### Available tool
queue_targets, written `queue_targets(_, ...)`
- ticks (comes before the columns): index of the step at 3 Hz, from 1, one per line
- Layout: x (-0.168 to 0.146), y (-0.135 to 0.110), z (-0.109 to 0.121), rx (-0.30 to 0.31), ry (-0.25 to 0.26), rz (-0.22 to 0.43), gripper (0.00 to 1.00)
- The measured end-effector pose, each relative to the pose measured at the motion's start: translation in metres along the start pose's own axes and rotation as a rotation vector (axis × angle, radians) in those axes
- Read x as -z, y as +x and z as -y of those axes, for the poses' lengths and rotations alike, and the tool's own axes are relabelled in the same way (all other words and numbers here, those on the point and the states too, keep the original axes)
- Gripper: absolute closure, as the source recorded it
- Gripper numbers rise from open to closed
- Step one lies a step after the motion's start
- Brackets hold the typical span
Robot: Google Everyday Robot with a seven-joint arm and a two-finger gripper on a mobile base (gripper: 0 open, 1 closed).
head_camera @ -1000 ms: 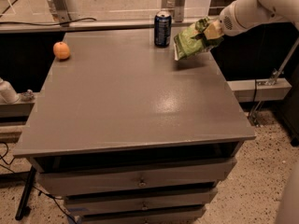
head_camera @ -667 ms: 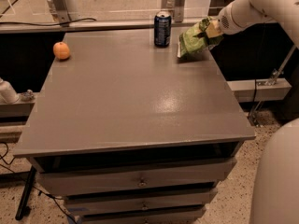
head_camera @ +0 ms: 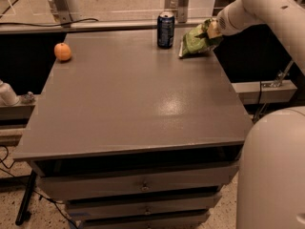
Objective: Move green jalapeno chip bag near pepsi can
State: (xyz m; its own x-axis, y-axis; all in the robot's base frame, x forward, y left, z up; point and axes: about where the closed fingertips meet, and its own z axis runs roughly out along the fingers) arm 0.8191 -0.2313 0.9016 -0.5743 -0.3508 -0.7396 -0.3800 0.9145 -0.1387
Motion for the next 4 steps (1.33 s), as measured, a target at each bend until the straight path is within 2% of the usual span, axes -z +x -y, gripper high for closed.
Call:
queue_targets(1, -0.013, 0.002, -0.020, -0.007, -0.031, -0.013, 1.00)
queue_targets(2, -0.024, 0.007, -0.041, -0.018, -0.081, -0.044, 0.82)
queue_targets(3, -0.033, 0.012, -0.061, -0.016, -0.127, -0.076, 0.59)
queue_targets(4, -0.037, 0.014, -0.071, -0.009, -0.150, -0.098, 0.36)
